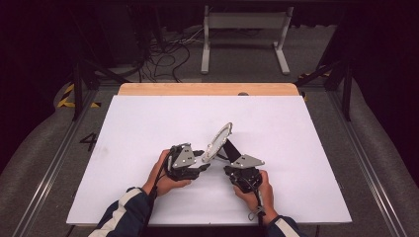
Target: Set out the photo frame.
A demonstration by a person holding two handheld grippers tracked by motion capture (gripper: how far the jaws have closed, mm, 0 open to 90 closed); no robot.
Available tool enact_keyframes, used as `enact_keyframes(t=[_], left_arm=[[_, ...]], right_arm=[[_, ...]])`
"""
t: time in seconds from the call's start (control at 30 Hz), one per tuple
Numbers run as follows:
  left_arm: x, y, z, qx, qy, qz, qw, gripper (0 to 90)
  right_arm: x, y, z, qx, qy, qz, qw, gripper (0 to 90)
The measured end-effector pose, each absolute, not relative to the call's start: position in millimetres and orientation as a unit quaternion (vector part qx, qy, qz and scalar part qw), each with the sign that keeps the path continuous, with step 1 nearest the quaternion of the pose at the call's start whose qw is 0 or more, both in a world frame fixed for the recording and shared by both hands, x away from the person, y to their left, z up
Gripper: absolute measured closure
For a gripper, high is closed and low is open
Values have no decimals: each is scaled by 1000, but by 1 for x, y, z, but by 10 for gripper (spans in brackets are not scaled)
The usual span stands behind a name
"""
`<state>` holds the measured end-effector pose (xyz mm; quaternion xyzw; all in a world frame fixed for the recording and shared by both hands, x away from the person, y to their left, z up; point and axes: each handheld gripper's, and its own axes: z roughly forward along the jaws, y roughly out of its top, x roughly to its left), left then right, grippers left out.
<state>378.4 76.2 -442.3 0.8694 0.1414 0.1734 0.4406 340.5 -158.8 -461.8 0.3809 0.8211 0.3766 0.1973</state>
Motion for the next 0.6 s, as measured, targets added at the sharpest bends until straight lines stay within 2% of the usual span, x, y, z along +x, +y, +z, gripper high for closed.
enact_keyframes(t=[0.1,0.2,0.37,0.5,0.6], left_arm=[[381,70,-446,868,151,173,440,423],[382,65,-448,865,149,162,451,422],[383,62,-448,857,151,159,465,496],[384,65,-447,853,146,163,475,636],[381,66,-445,857,135,174,466,663]], right_arm=[[340,-159,-462,382,821,376,197,872],[339,-159,-463,383,820,376,197,868],[338,-160,-463,384,821,374,198,866],[337,-161,-463,385,820,374,199,867],[337,-162,-463,388,818,374,199,871]])
